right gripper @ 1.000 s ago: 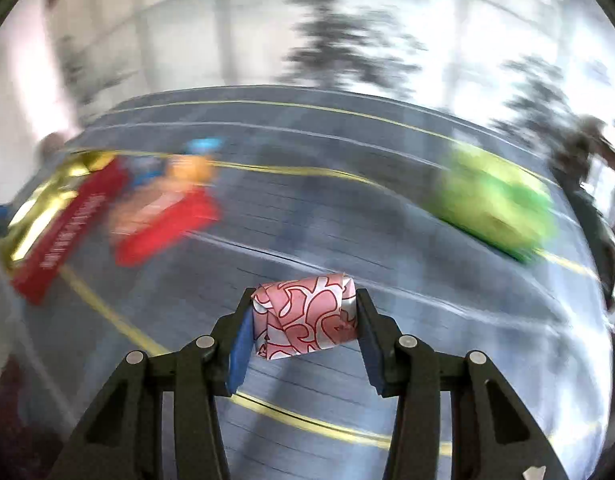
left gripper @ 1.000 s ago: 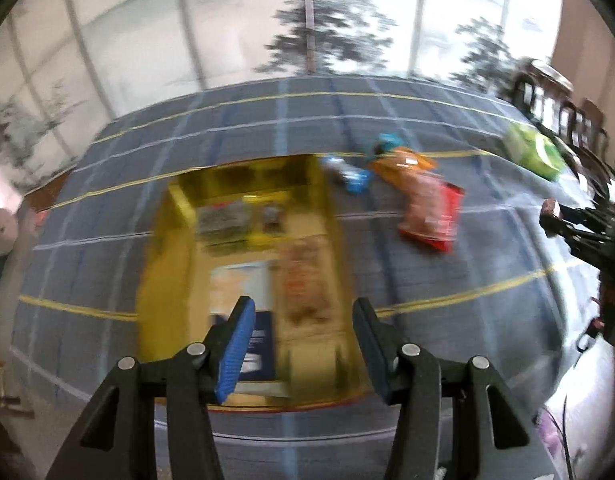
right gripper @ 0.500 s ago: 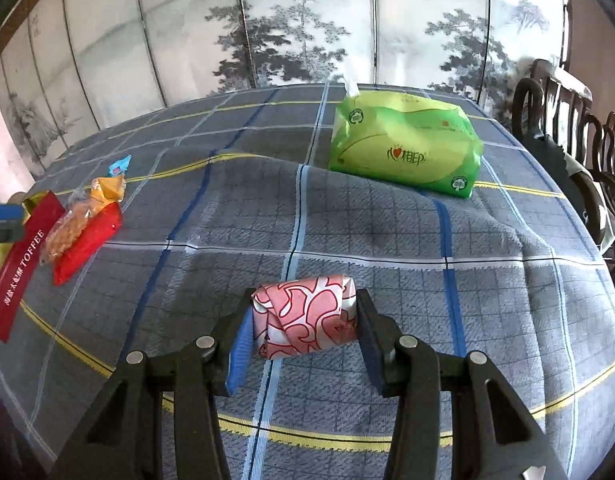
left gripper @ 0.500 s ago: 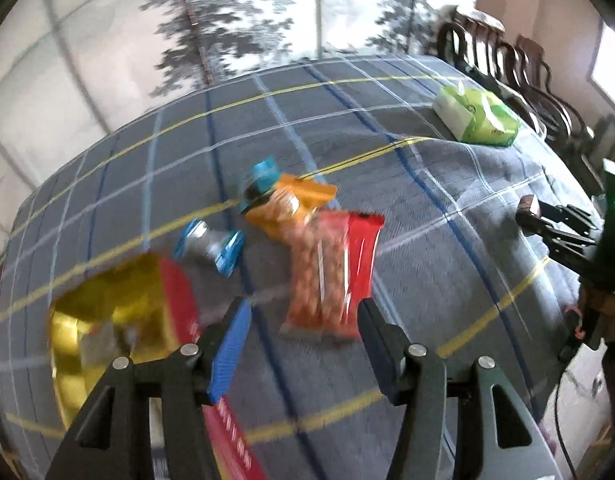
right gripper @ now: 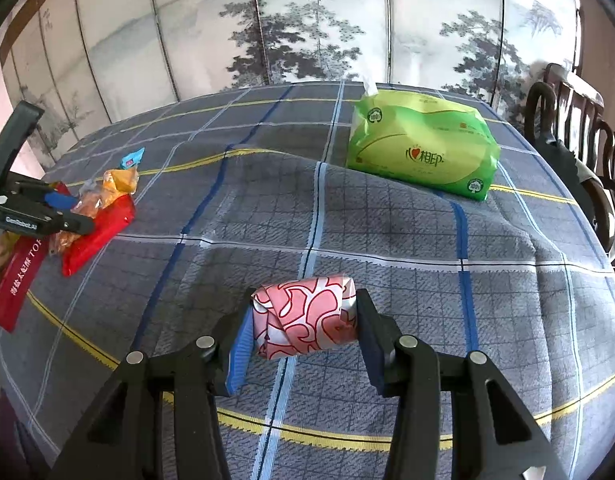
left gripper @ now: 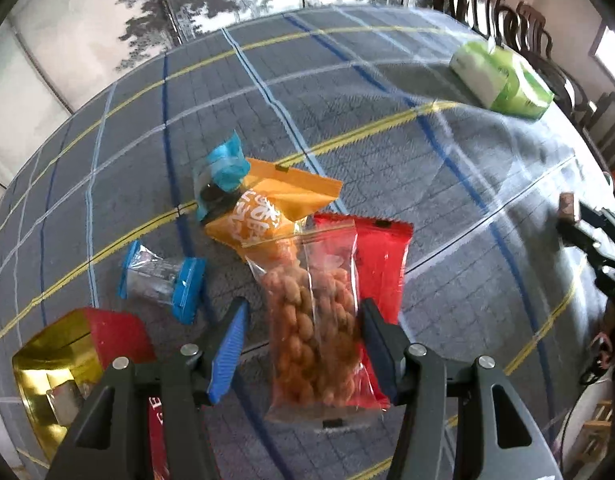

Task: Organize snacks
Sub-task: 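Grasp the pink candy with the right tool while the left tool grasps the red peanut bag, then carry the red-topped peanut bag into the gold tray and open the left tool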

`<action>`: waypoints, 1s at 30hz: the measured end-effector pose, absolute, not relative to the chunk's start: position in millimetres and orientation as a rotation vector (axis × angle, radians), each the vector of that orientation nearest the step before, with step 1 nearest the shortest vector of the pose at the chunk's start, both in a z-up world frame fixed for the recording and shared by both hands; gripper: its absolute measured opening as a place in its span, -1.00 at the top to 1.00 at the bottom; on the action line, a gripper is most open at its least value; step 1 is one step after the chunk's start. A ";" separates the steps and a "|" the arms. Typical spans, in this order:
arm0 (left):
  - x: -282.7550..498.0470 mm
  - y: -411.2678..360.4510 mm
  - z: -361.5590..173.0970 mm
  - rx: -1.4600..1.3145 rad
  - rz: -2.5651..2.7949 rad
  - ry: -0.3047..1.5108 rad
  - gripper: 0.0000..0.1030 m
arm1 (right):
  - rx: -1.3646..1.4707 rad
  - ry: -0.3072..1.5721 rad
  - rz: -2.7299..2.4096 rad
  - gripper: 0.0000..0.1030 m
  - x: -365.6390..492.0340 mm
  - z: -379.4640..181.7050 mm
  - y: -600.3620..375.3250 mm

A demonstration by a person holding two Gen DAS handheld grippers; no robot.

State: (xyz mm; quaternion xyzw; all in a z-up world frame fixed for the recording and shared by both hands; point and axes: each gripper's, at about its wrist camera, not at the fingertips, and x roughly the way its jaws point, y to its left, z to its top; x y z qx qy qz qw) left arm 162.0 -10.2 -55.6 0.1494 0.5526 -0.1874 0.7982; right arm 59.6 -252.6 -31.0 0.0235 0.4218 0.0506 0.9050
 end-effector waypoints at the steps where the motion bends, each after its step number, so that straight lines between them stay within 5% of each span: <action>1: 162.3 -8.3 -54.1 0.299 -0.397 1.168 -0.09 | 0.055 0.875 0.105 0.16 59.9 -31.5 -253.9; 2: 163.2 -6.6 -53.6 0.280 -0.382 1.164 0.18 | 0.065 0.878 0.102 0.16 60.5 -32.1 -256.0; 3: 164.3 -4.2 -54.4 0.266 -0.363 1.177 0.23 | 0.072 0.880 0.098 0.16 60.8 -32.4 -257.6; 30: -1.2 132.1 53.6 -0.048 -0.117 1.003 0.24 | -0.014 0.921 0.013 0.15 64.6 -38.2 -249.1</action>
